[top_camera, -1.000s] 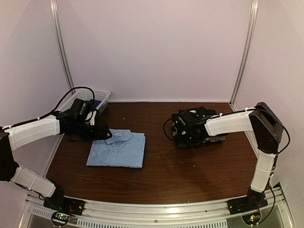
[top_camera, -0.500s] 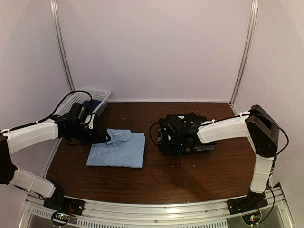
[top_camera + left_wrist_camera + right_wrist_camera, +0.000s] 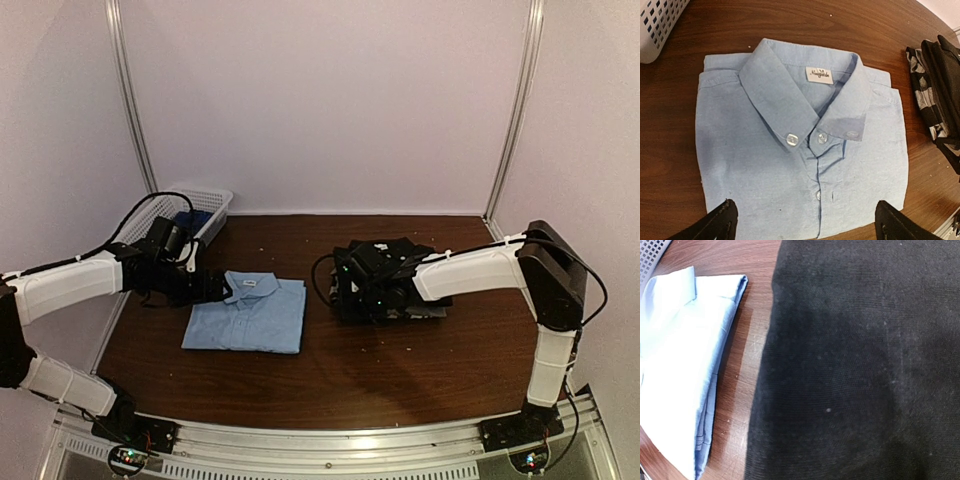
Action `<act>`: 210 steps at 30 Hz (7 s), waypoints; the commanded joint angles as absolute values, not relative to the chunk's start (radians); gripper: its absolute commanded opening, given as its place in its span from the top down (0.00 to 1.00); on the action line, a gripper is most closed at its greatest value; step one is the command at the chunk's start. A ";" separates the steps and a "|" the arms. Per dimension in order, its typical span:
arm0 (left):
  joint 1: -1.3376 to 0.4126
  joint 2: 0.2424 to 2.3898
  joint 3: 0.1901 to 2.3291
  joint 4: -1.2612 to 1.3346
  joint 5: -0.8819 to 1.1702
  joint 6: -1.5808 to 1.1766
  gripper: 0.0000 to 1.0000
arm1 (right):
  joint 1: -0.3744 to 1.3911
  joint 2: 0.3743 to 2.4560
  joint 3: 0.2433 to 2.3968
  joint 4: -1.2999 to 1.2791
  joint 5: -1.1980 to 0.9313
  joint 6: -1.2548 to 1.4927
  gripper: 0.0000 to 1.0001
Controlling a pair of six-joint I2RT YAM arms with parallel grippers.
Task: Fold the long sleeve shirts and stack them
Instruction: Move the square-folded shirt to the center of the board, then pick up the square-folded shirt from the center of the board, then place the square-folded shirt on the square-folded shirt, then move the square-folded shirt to the corner of the board.
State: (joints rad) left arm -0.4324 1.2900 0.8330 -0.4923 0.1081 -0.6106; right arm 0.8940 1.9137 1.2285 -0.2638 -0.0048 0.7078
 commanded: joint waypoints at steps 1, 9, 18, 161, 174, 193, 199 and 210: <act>-0.437 1.296 0.835 -0.452 0.100 -0.624 0.03 | 0.922 1.902 1.270 -0.203 -0.052 0.725 1.00; -0.437 1.303 0.840 -0.451 0.099 -0.630 0.03 | 0.948 1.951 1.321 -0.200 -0.081 0.731 1.00; -0.437 1.290 0.832 -0.451 0.086 -0.630 0.03 | 0.957 1.928 1.325 -0.193 -0.092 0.724 0.69; -0.762 1.968 1.722 -0.376 0.319 -0.854 1.00 | 0.426 1.569 1.336 -0.535 -0.104 0.344 1.00; -0.761 2.031 1.738 -0.373 0.313 -0.848 1.00 | 0.383 1.567 1.275 -0.508 -0.112 0.339 1.00; -0.687 2.088 1.611 -0.394 0.179 -0.786 0.64 | 0.340 1.547 1.118 -0.483 -0.047 0.349 0.56; -0.687 2.033 1.570 -0.394 0.151 -0.776 0.61 | 0.348 1.471 1.110 -0.505 -0.036 0.360 0.46; -0.687 1.853 1.471 -0.394 0.045 -0.743 0.27 | 0.497 1.458 1.196 -0.521 -0.005 0.403 0.00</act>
